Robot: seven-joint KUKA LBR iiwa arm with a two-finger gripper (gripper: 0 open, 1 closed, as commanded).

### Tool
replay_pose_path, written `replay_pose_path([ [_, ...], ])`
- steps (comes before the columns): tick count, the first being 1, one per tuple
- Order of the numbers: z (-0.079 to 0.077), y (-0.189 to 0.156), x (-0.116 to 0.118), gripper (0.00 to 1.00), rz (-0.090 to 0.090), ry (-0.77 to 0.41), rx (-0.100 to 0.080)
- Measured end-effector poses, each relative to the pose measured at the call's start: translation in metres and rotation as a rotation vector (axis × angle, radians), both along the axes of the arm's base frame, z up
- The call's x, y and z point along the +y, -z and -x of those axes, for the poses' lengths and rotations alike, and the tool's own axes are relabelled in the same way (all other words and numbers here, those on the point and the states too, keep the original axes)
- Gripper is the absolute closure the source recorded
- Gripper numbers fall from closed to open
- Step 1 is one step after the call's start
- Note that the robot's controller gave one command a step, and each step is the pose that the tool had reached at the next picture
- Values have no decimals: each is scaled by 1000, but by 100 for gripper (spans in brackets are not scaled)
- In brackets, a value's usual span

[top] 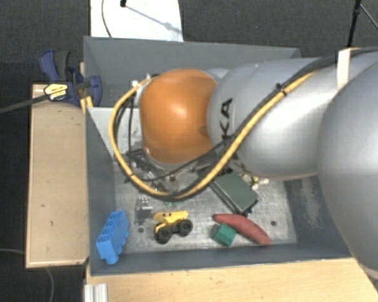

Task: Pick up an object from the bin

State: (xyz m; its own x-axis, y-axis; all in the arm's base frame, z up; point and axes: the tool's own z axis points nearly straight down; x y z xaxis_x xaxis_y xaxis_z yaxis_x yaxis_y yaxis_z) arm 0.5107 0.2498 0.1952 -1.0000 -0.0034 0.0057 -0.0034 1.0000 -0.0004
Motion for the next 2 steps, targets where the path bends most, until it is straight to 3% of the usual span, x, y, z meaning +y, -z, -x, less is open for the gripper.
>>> replay_pose_path([
  [1,-2,-4,-1,0,-2,6,-8],
  [2,-1,48,-40,0,-3,-115,-10],
])
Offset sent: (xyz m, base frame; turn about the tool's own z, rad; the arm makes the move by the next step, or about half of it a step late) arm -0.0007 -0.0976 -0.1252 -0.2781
